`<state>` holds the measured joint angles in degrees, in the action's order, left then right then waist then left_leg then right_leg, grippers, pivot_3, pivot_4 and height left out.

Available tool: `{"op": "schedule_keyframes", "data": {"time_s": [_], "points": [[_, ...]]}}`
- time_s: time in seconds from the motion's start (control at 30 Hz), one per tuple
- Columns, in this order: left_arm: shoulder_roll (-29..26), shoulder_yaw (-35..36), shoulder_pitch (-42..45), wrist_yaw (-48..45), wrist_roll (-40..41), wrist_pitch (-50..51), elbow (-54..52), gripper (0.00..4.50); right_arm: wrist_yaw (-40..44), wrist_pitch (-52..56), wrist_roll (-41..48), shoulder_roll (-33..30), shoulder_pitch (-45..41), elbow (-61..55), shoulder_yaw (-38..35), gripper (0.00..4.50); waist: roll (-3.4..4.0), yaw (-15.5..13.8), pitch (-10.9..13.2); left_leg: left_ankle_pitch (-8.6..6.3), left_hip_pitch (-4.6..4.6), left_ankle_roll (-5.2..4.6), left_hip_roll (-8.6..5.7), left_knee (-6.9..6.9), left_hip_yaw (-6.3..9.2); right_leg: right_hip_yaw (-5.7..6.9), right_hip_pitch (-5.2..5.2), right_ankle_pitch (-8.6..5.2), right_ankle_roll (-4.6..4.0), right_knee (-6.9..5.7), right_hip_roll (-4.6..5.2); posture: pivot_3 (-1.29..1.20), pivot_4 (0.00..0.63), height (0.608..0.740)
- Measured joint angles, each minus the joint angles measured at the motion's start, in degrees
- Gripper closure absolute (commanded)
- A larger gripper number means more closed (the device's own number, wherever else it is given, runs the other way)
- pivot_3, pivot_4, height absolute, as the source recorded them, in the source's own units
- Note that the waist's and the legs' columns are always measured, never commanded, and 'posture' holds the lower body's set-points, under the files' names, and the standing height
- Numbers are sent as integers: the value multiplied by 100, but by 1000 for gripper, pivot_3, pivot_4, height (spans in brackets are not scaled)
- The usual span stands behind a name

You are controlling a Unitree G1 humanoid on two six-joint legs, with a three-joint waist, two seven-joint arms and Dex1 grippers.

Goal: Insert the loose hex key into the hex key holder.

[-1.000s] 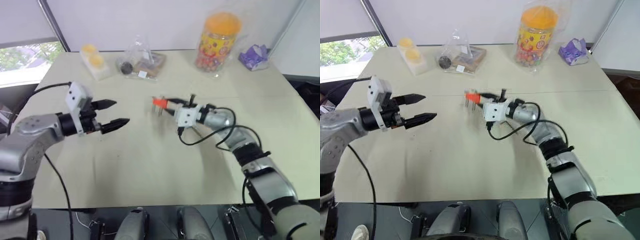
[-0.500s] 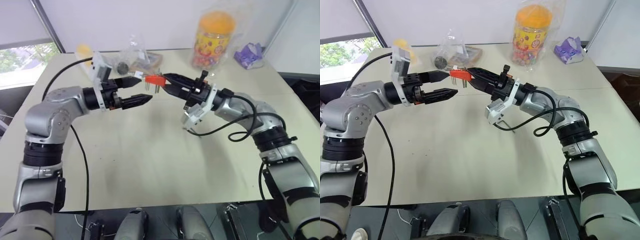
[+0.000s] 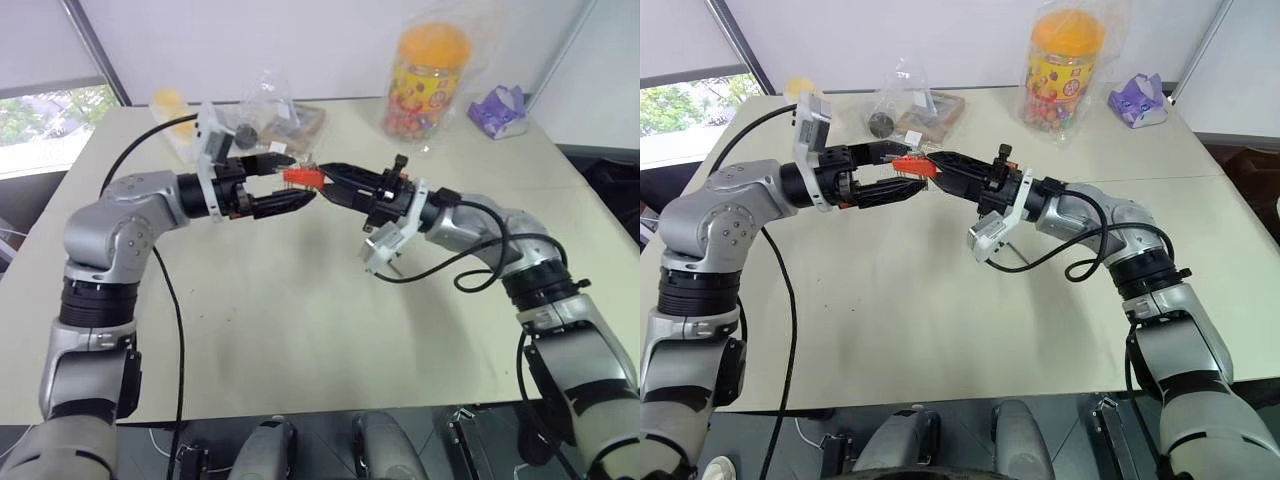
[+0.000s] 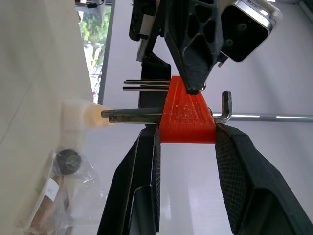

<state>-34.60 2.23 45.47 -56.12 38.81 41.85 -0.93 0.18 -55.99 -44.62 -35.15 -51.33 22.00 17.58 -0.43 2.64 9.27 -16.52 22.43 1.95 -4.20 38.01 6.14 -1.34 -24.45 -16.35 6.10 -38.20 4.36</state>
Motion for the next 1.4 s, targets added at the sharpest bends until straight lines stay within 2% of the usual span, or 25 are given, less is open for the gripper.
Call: {"op": "schedule_keyframes", "data": {"time_s": [0.2,0.23,0.3,0.53,1.0,1.03,1.07,1.2,1.4], "points": [[35,85,2,14,73,49,-1,0,115,-26,56,0,0,-1,1,3503,0,0,0,0,0,0,0,0,0,0,0,0,0,0,0,0,150,740],[47,87,2,16,75,54,-1,253,133,-31,61,0,0,-1,4,3503,0,0,0,0,0,0,0,0,0,0,0,0,0,0,0,0,150,740],[61,93,3,20,78,63,-1,878,151,-52,76,0,0,-1,7,3503,0,0,0,0,0,0,0,1,0,0,0,0,0,0,0,0,150,740],[96,65,1,-107,172,149,-62,4446,244,43,141,-1,-3,18,-13,3503,0,-1,0,0,0,0,0,1,0,0,0,0,0,0,0,0,150,740],[162,64,1,-62,42,147,-143,4446,529,81,390,-17,-3,25,-7,3503,0,0,0,0,0,0,0,2,0,0,0,0,0,-1,1,0,150,740],[169,64,1,-52,41,147,-143,4500,591,86,458,-16,-3,29,-7,2478,0,-1,0,0,0,0,0,2,0,0,0,0,0,-1,1,0,150,740],[176,66,1,-16,36,155,-139,4500,615,72,499,-15,-3,28,-5,2167,0,-1,0,0,0,0,0,2,0,0,0,0,0,-1,1,0,150,740],[290,-9,-37,41,33,164,-143,4500,827,106,700,42,-3,9,14,189,0,0,0,0,0,0,0,3,0,0,1,0,0,-2,2,0,150,740],[308,-33,-218,224,-69,83,-266,4500,1278,321,1033,-47,157,-51,4,85,0,-6,0,0,0,0,-1,4,0,0,2,0,0,-1,4,0,150,740]]}}
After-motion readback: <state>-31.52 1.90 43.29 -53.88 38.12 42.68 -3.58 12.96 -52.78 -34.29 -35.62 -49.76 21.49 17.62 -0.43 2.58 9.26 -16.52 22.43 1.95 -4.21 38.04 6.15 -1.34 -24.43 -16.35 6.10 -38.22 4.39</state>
